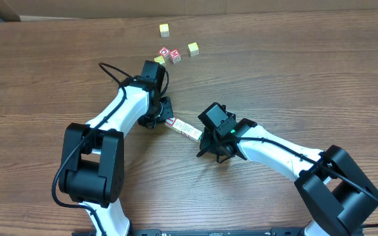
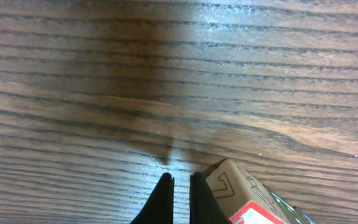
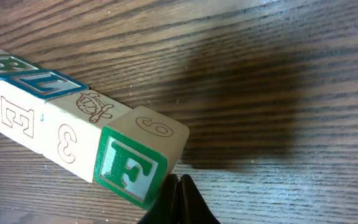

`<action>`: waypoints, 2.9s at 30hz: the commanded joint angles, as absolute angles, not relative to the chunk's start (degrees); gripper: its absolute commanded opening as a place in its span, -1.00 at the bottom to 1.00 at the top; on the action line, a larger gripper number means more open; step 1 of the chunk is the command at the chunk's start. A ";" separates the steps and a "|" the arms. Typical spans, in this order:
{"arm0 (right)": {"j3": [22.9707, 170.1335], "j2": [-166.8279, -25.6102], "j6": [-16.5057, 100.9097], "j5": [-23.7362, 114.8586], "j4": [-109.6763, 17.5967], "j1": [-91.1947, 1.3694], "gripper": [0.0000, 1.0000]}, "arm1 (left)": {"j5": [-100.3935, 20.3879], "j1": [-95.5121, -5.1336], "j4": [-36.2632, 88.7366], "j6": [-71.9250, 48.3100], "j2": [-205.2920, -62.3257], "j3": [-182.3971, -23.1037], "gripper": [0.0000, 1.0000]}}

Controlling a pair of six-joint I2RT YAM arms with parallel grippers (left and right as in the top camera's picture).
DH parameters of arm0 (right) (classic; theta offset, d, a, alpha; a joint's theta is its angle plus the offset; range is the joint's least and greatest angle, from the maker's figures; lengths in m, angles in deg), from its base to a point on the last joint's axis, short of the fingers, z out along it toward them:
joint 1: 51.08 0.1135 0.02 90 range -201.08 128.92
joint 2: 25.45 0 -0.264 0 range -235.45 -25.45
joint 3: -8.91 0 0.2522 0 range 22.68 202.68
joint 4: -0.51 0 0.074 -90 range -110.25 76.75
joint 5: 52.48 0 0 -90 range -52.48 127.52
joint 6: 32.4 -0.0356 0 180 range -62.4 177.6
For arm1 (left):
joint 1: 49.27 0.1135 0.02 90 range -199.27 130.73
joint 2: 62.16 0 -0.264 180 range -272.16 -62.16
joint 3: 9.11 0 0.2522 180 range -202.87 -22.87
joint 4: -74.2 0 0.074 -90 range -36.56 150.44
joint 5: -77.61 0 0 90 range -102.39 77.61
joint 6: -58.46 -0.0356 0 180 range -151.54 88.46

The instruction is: Flip 5 blocks

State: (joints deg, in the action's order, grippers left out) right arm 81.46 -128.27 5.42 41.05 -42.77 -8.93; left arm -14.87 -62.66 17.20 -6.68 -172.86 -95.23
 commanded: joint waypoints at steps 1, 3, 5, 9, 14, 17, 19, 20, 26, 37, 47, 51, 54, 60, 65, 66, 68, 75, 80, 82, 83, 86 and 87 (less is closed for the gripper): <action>81.96 -128.27 3.54 43.67 -40.83 -7.57 -0.92 | -19.28 -63.71 17.24 -7.99 -172.53 -94.97 -0.92; 81.96 -128.27 3.32 43.67 -40.76 -7.57 -0.92 | -19.28 -63.71 17.42 -7.99 -172.51 -94.97 -0.92; 81.96 -128.27 1.96 43.69 -40.85 -7.55 -0.92 | -19.28 -63.71 17.59 -7.99 -172.51 -94.97 -0.92; 81.96 -128.27 0.08 43.65 -40.81 -6.98 -0.92 | -19.46 -63.71 17.85 -7.99 -172.53 -94.97 -0.91; 81.96 -128.27 -1.18 43.60 -40.35 -5.78 -0.92 | -19.50 -63.71 17.92 -7.97 -172.51 -94.97 -0.91; 81.96 -128.27 -1.25 43.63 -39.82 -5.52 -0.92 | -19.50 -63.71 17.90 -7.97 -172.51 -94.97 -0.91; 81.96 -128.27 -2.04 43.63 -39.56 -5.30 -0.92 | -19.48 -63.71 17.94 -7.97 -172.53 -94.97 -0.92; 81.96 -128.27 -2.87 43.63 -39.56 -5.12 -0.92 | -19.50 -63.71 18.03 -7.97 -172.53 -94.97 -0.91; 81.96 -128.27 -5.95 43.58 -38.75 -3.75 -0.92 | -19.50 -63.73 19.01 -7.97 -172.51 -94.97 -0.91; 81.96 -128.27 -15.63 42.53 -38.18 -2.30 -0.92 | -19.50 -64.96 20.35 -7.97 -172.53 -94.97 -0.91; 81.96 -128.29 -19.39 41.11 -37.31 -0.07 -0.92 | -19.48 -66.31 22.16 -7.93 -172.53 -94.97 -0.91; 81.96 -128.29 -19.39 39.95 -36.63 0.76 -0.92 | -19.46 -66.33 22.53 -7.93 -172.53 -94.97 -0.92; 81.96 -128.29 -19.39 39.95 -35.49 1.26 -0.92 | -19.46 -66.33 22.90 -7.93 -172.53 -94.97 -0.92; 81.96 -128.34 -19.39 39.93 -34.53 2.46 -0.92 | -19.46 -66.33 23.30 -7.93 -172.53 -94.97 -0.91; 81.96 -128.36 -19.39 39.06 -34.53 3.36 -0.92 | -19.46 -66.33 23.43 -7.93 -172.51 -94.97 -0.92; 81.96 -128.36 -19.41 39.06 -34.53 3.49 -0.92 | -19.46 -66.33 23.43 -7.93 -172.53 -94.97 -0.92; 81.96 -128.36 -19.39 39.06 -34.53 3.80 -0.92 | -19.46 -66.33 23.43 -7.93 -172.51 -94.97 -0.91; 81.96 -128.36 -19.37 39.08 -34.77 4.21 -0.90 | -19.39 -66.33 23.43 -7.97 -172.53 -94.97 -0.92; 81.96 -128.36 -19.37 39.10 -35.43 4.21 -0.78 | -19.35 -66.31 23.34 -7.99 -172.53 -94.97 -0.91; 81.96 -128.36 -19.37 39.15 -35.93 4.21 -0.78 | -19.24 -66.29 23.30 -7.99 -172.53 -94.97 -0.91; 81.96 -128.36 -19.37 39.19 -36.22 4.21 -0.78 | -19.24 -66.29 23.28 -7.99 -172.53 -94.97 -0.92; 81.96 -128.36 -19.37 39.78 -36.61 4.21 -0.78 | -19.24 -66.29 23.21 -8.02 -172.53 -94.97 -0.92; 81.96 -128.36 -19.37 40.02 -36.59 4.21 -0.78 | -19.24 -66.27 23.21 -8.23 -172.53 -94.97 -0.92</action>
State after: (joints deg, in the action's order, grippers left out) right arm 81.15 -128.27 -18.93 41.92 -37.02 4.49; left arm -17.40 -65.44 24.24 -7.29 -172.86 -95.38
